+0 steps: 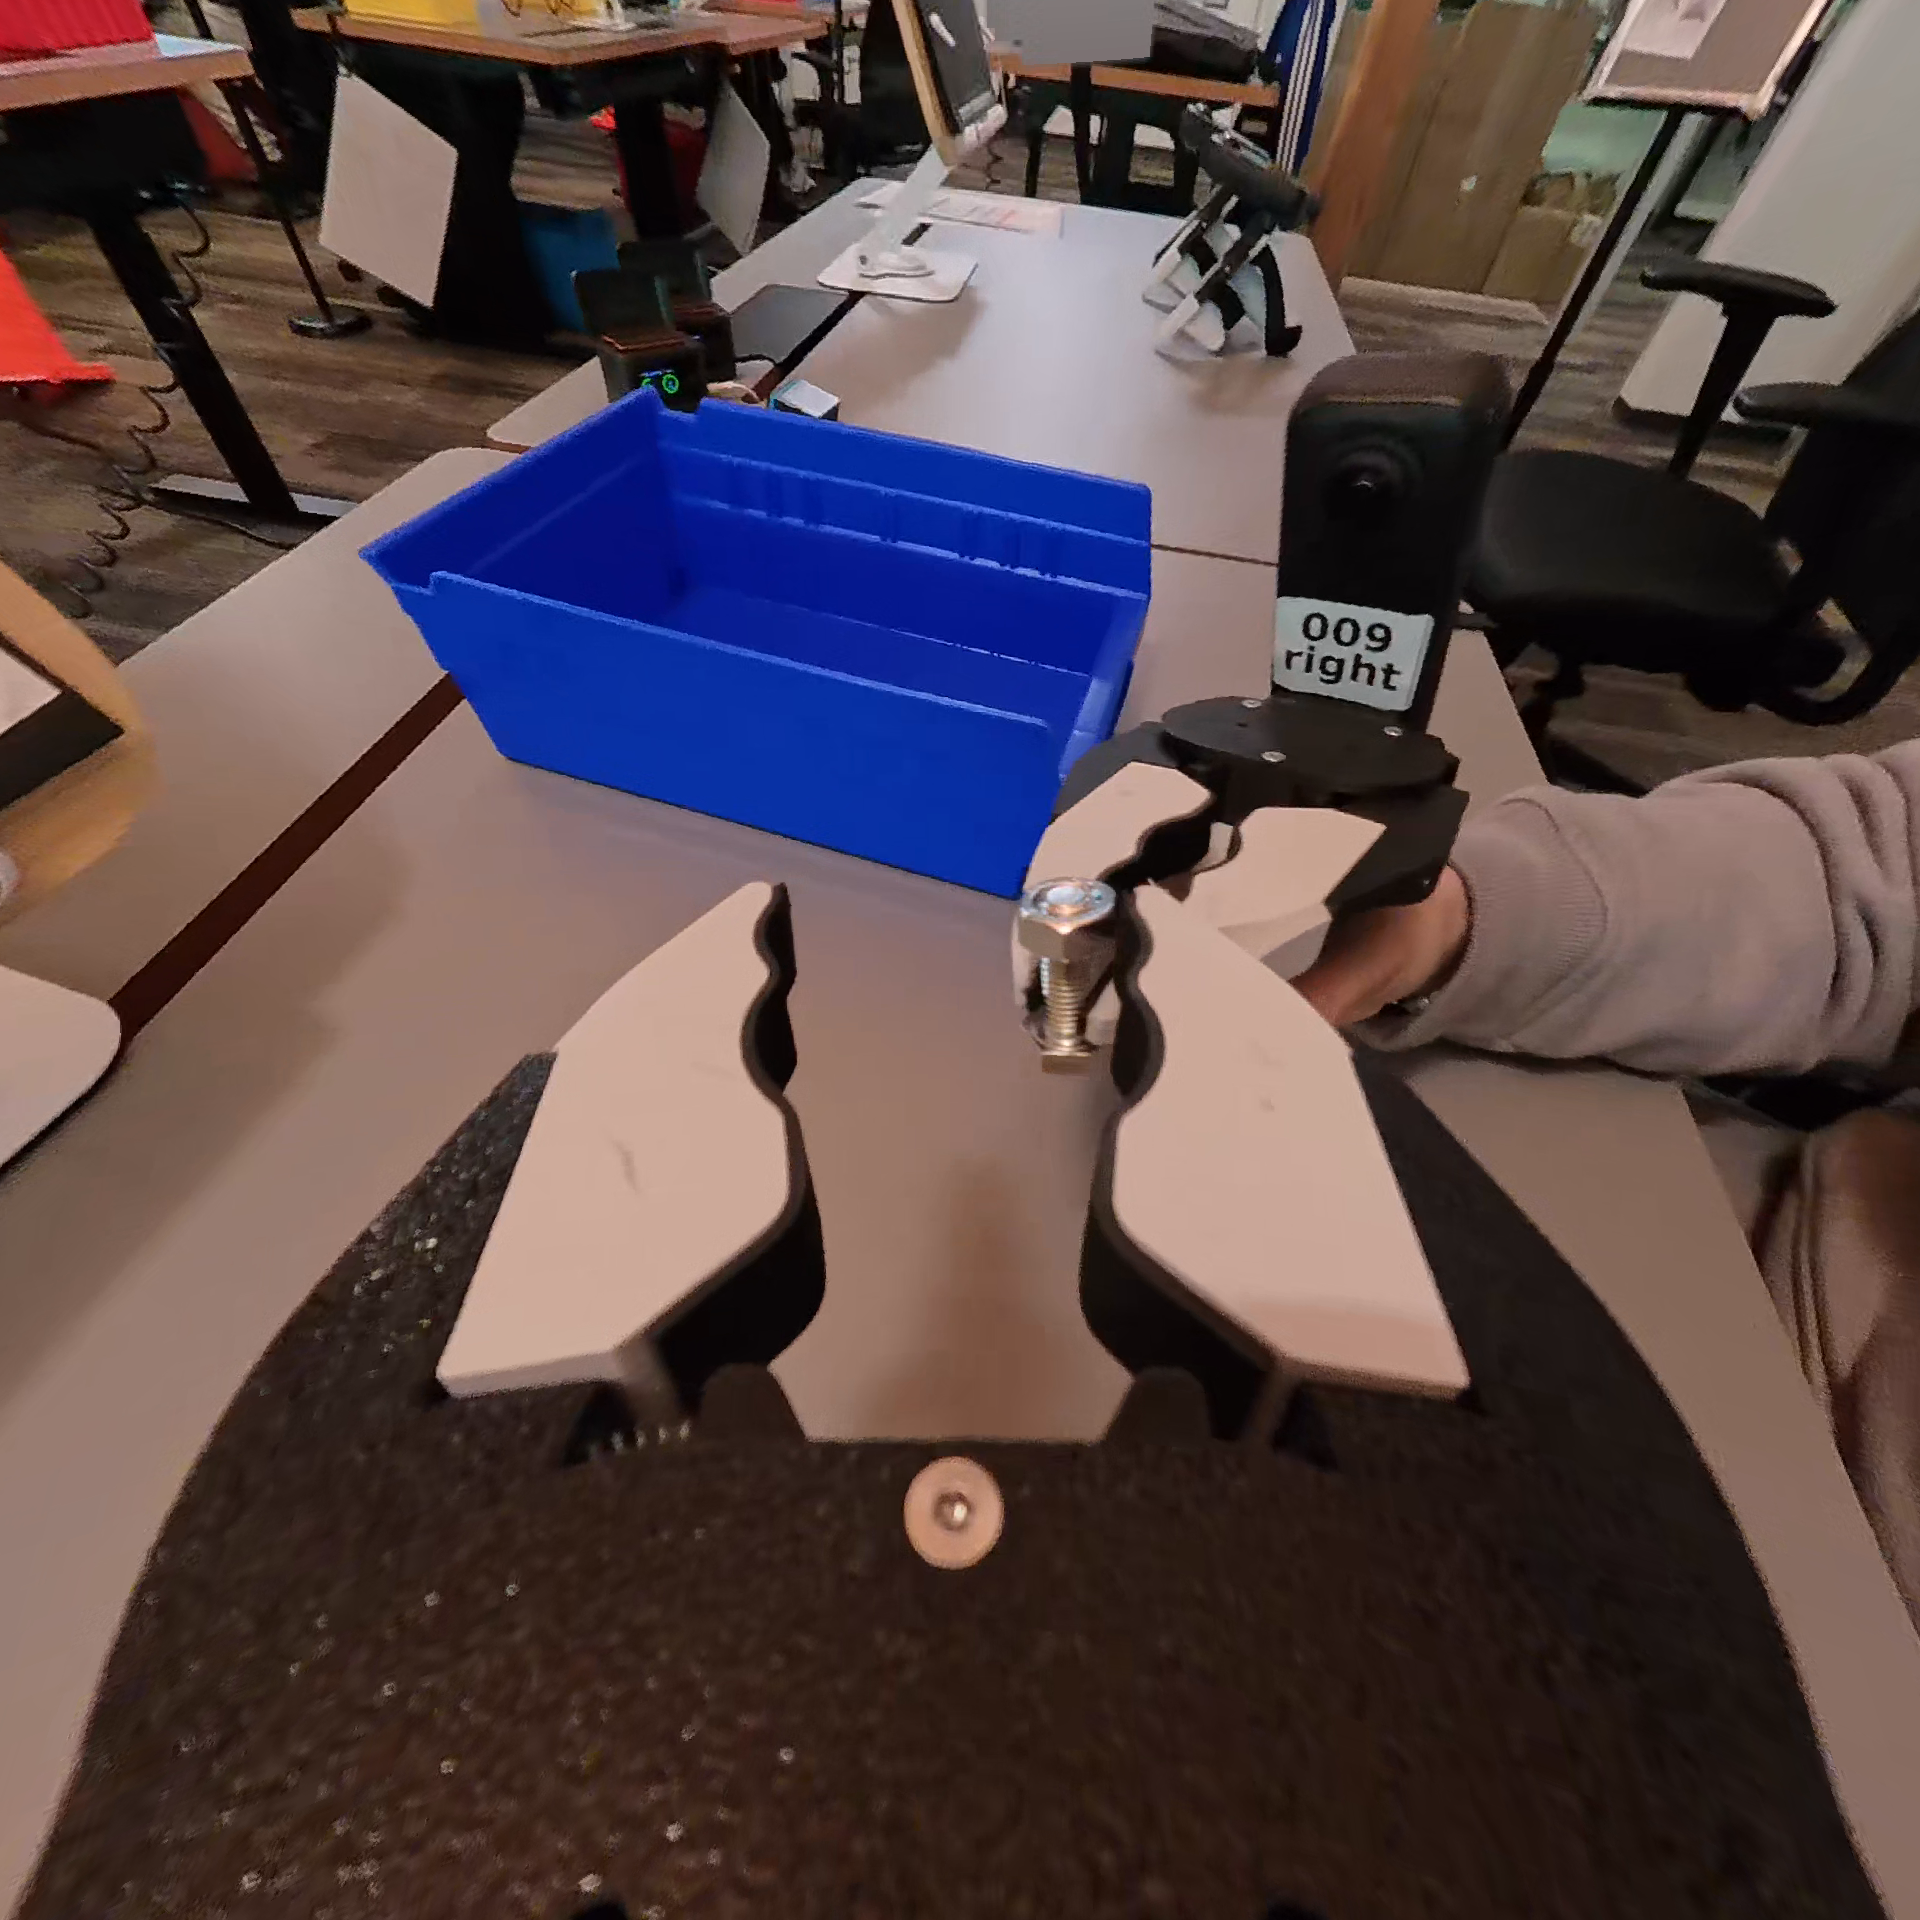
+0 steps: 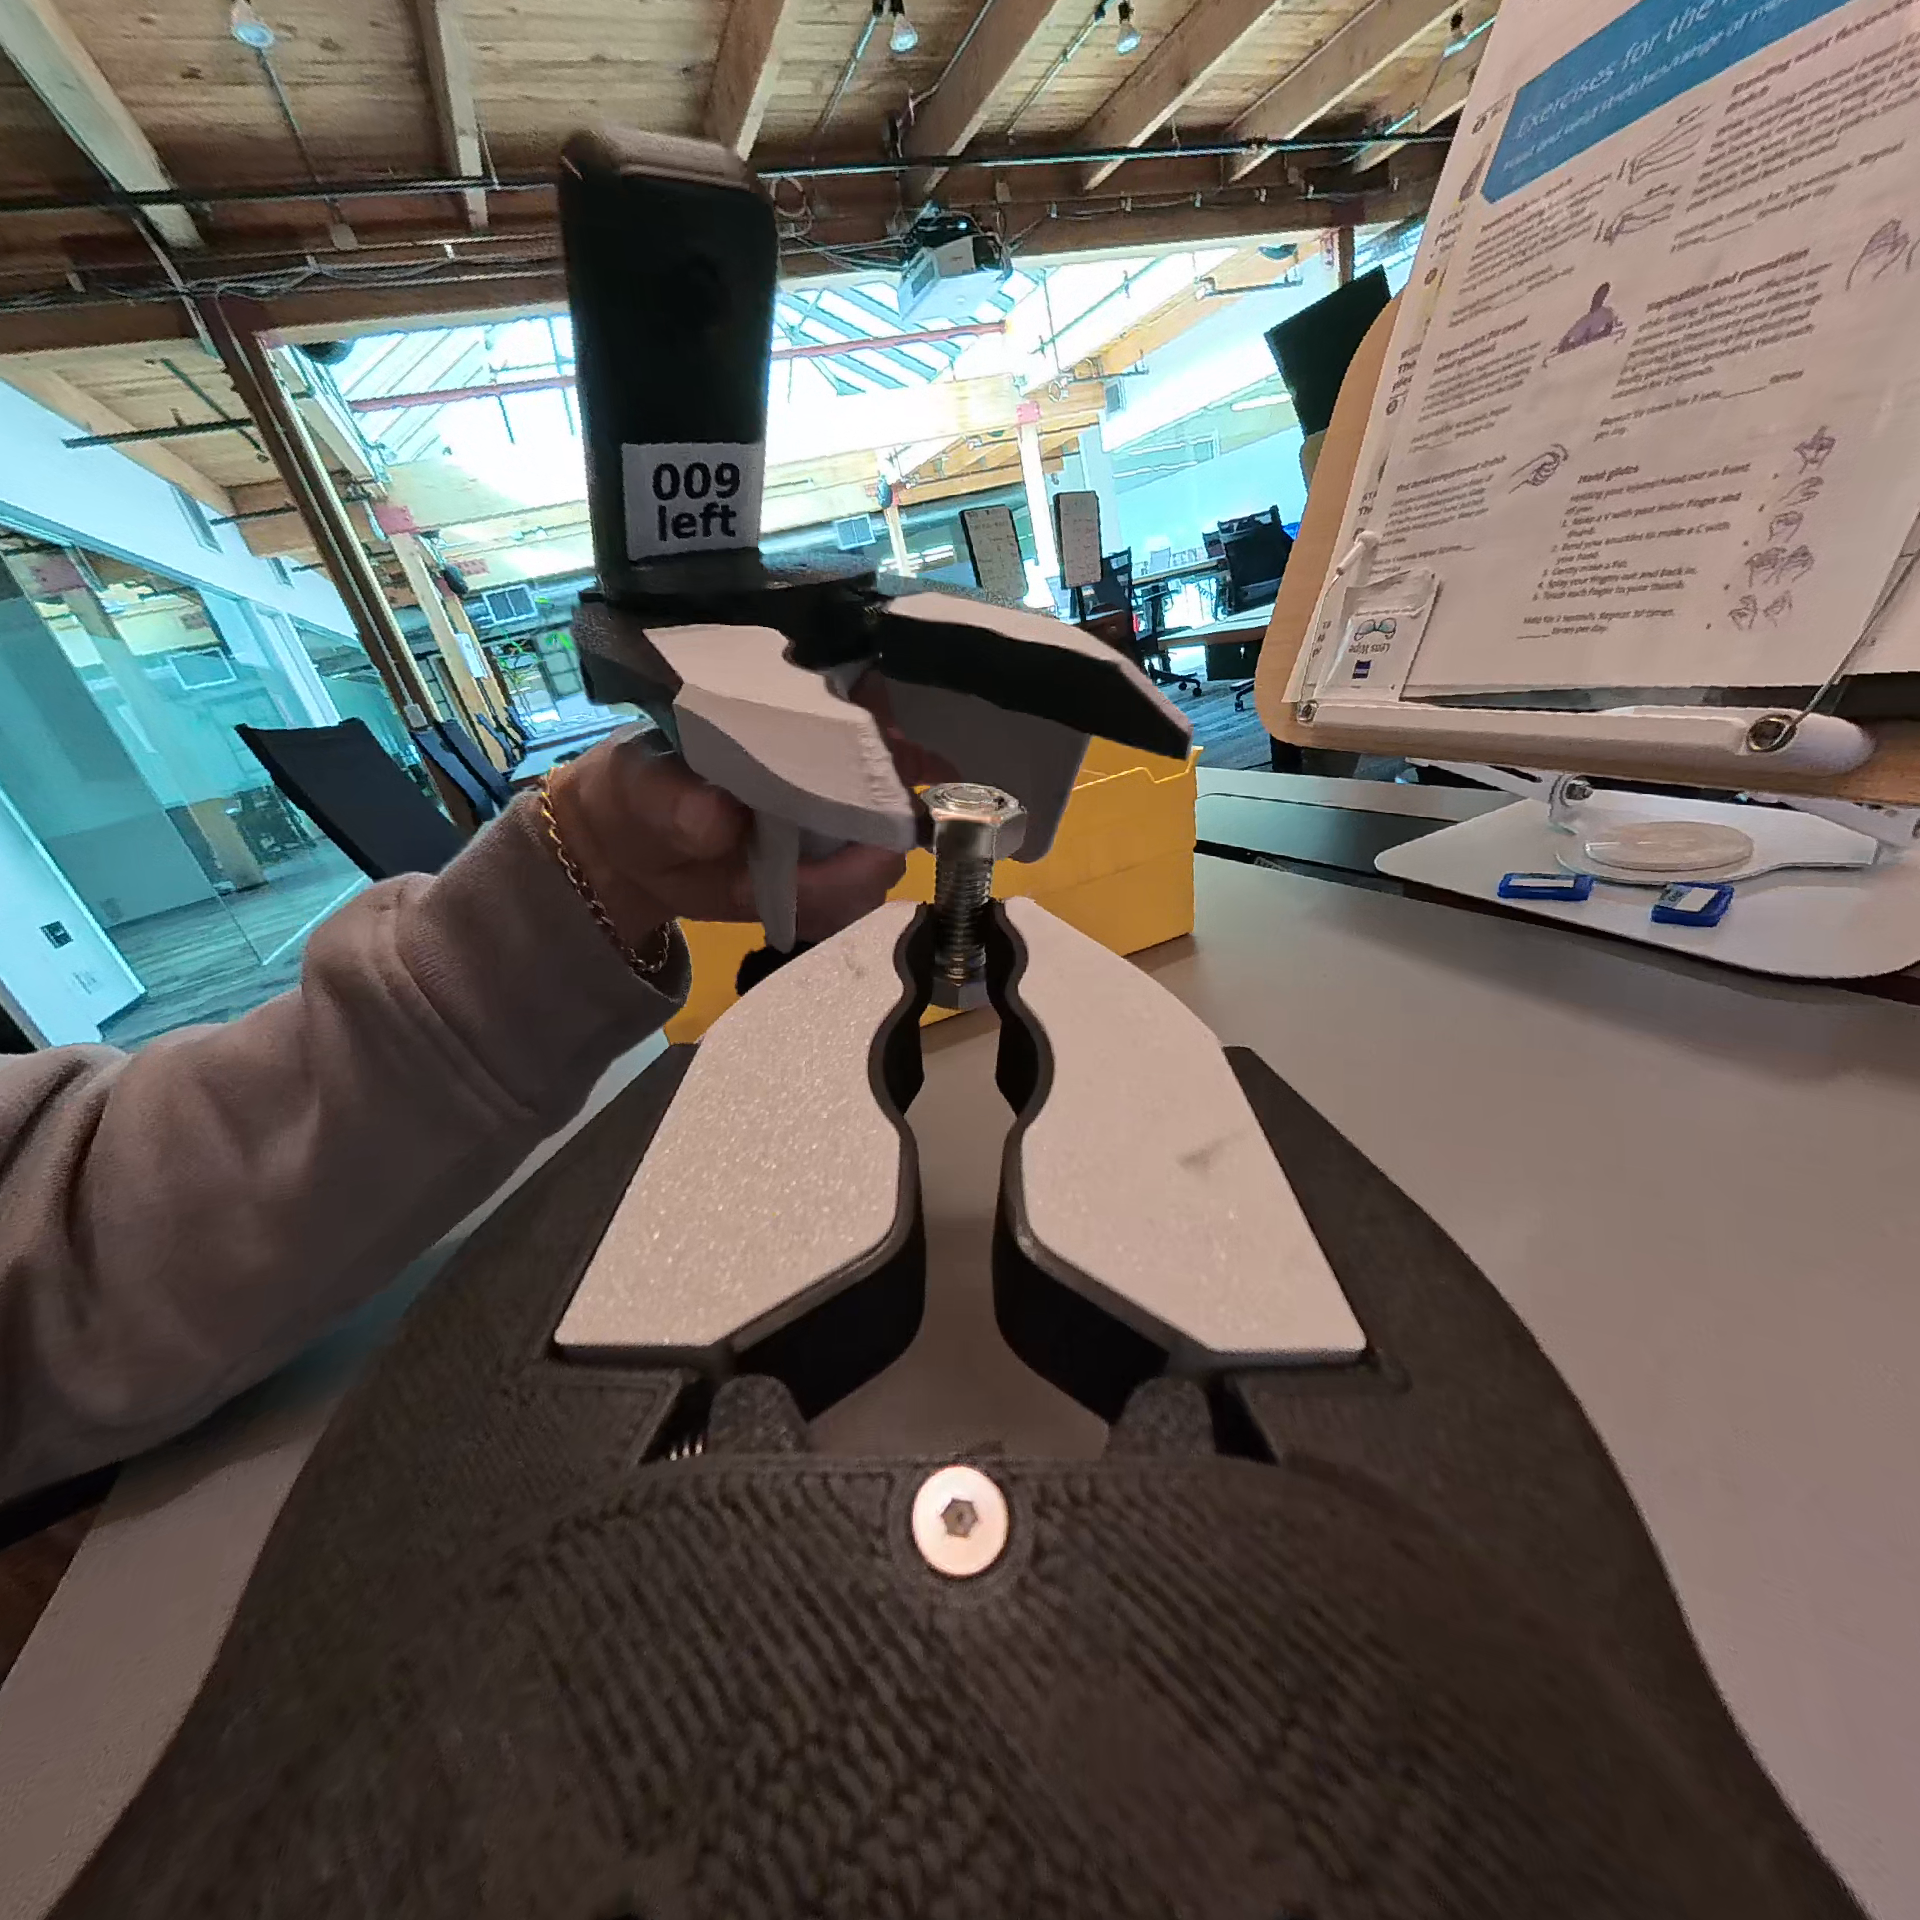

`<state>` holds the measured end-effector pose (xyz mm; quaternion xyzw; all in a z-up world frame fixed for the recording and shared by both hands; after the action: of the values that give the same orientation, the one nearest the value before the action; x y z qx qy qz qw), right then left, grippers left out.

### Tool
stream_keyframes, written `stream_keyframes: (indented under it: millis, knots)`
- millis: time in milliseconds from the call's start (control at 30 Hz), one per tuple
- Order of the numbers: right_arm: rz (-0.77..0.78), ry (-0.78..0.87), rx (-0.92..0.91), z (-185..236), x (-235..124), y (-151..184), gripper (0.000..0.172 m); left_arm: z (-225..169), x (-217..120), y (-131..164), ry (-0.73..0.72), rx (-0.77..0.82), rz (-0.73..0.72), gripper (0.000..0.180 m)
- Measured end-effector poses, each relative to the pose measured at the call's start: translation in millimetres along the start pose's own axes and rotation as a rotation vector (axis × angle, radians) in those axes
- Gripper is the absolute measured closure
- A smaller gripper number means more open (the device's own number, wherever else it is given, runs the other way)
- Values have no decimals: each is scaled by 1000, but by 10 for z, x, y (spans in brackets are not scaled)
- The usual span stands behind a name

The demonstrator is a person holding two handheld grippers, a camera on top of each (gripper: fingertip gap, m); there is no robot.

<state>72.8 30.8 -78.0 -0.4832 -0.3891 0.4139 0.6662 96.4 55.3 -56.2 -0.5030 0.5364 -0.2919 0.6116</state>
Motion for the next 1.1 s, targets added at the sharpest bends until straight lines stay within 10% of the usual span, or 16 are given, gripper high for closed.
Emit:
stream_keyframes:
  millis: [1100]
  knots:
    - [-50,-39,117,-36,-42,-72,163,261,-257,-9,-137,-55,-18,121]
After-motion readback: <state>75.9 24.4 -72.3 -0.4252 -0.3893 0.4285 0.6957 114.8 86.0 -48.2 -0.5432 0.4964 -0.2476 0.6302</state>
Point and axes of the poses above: each gripper's, where its closed fingertips meet, x out along the fingers, y out of its underside, z = x × y across the jaws, the point moved 2 cm from there along -x, back along the fingers, and after that the axes turned 3 degrees about z, right-handed, at the moved point
